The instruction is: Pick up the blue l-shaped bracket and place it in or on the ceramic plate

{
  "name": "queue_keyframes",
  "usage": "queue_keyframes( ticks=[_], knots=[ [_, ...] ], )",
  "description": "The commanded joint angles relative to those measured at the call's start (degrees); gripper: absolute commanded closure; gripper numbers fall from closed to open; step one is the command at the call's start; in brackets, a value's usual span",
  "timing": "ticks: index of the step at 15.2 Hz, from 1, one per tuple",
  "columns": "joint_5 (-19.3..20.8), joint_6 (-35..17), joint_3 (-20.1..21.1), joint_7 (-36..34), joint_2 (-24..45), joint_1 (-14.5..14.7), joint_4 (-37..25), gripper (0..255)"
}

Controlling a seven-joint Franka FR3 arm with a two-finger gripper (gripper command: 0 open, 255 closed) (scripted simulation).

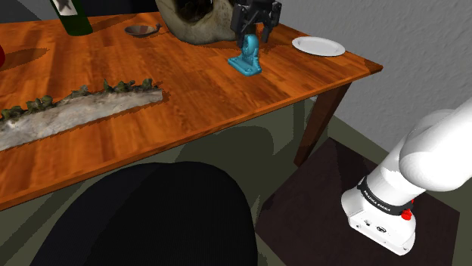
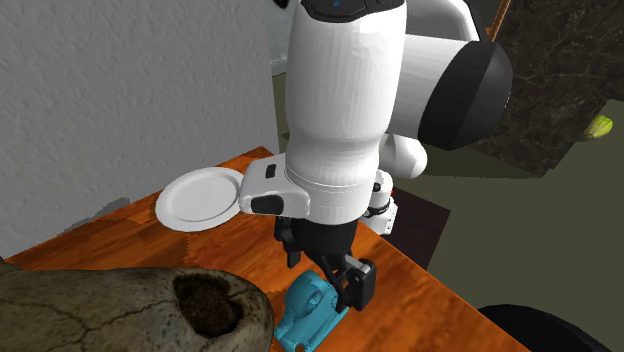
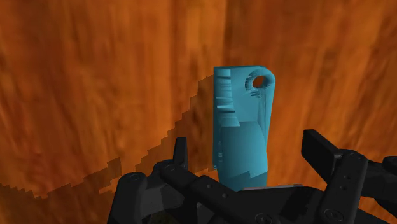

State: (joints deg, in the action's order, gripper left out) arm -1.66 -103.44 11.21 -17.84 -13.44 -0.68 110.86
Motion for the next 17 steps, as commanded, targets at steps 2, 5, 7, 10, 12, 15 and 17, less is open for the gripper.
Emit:
queue_keyframes(
  ticks=[2, 5, 7, 10, 12, 15, 17],
  knots=[
    [0.00, 0.00, 0.00, 0.00, 0.00, 0.00, 0.00, 255],
    [0.00, 0.01, -0.01, 0.01, 0.00, 0.00, -0.01, 255],
    [0.01, 0.03, 0.02, -0.03, 0.04, 0.01, -0.07, 255],
    [0.00, -0.01, 0.00, 0.00, 0.00, 0.01, 0.01, 255],
    [0.04, 1.54, -0.03, -0.01, 0.16, -0.02, -1.69, 255],
    [0.13, 3.87, -0.04, -0.04, 0.53, -0.06, -4.40, 255],
    [0.19, 5.44, -0.04, -0.07, 0.83, -0.08, -6.26, 255]
  ],
)
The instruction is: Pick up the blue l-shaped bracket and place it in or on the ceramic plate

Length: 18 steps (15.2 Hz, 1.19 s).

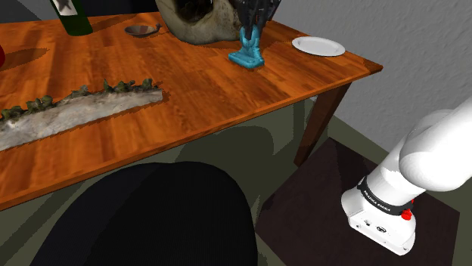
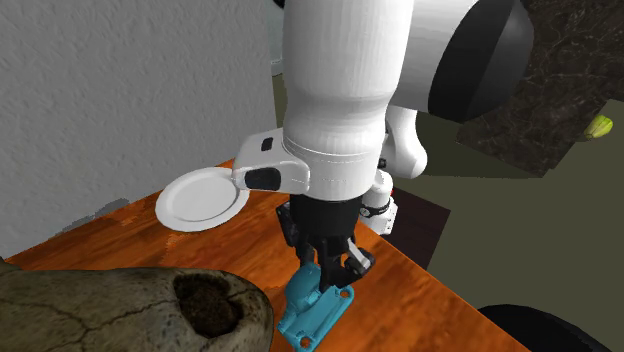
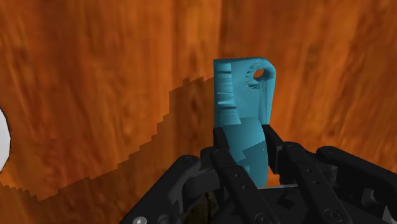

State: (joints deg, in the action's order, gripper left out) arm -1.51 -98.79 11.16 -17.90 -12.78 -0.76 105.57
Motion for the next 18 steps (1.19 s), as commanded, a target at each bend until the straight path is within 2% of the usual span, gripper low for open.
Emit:
queue_keyframes(
  ticks=[1, 10, 18],
  knots=[
    [0.07, 1.58, 0.01, -0.04, 0.35, -0.02, -1.93, 255],
    [0.46, 8.42, 0.09, -0.27, 2.38, -0.09, -10.76, 255],
    [0.30, 9.39, -7.24, 11.17, -2.29, -4.22, -6.98, 255]
  ],
)
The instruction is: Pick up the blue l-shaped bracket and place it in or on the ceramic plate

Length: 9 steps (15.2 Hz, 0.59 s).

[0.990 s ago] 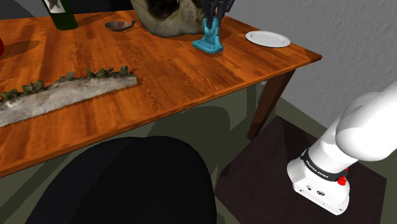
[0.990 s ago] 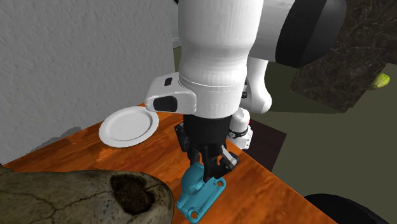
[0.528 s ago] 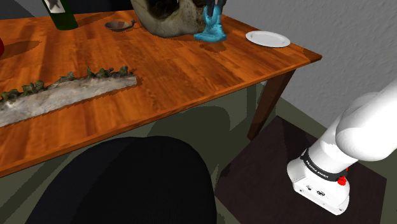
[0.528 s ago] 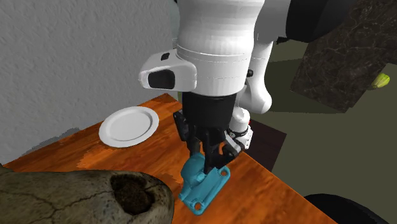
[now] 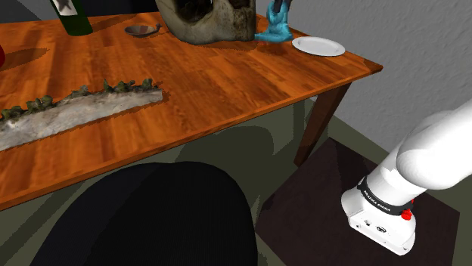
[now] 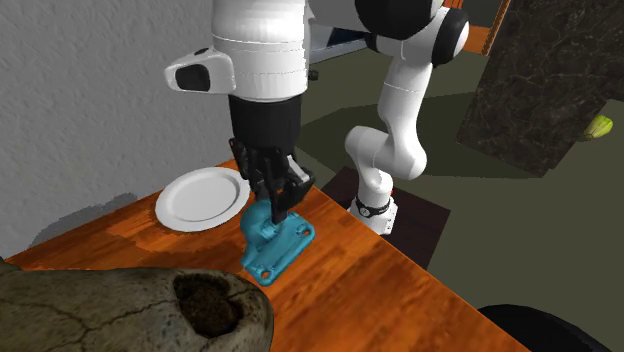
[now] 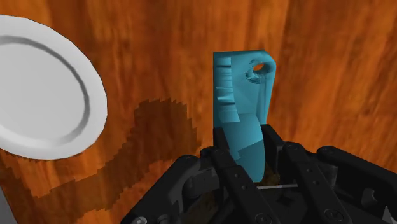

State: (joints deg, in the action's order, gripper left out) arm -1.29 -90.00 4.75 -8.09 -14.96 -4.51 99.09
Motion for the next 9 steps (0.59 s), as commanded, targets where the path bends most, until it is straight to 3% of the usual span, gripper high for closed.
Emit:
queue_keyframes(
  ticks=[1, 9],
  knots=[
    [0.16, 0.76, -1.78, 2.79, -0.41, -0.95, -0.34, 255],
    [1.05, 2.25, -9.37, 14.18, -0.60, -4.87, -1.49, 255]
  ],
)
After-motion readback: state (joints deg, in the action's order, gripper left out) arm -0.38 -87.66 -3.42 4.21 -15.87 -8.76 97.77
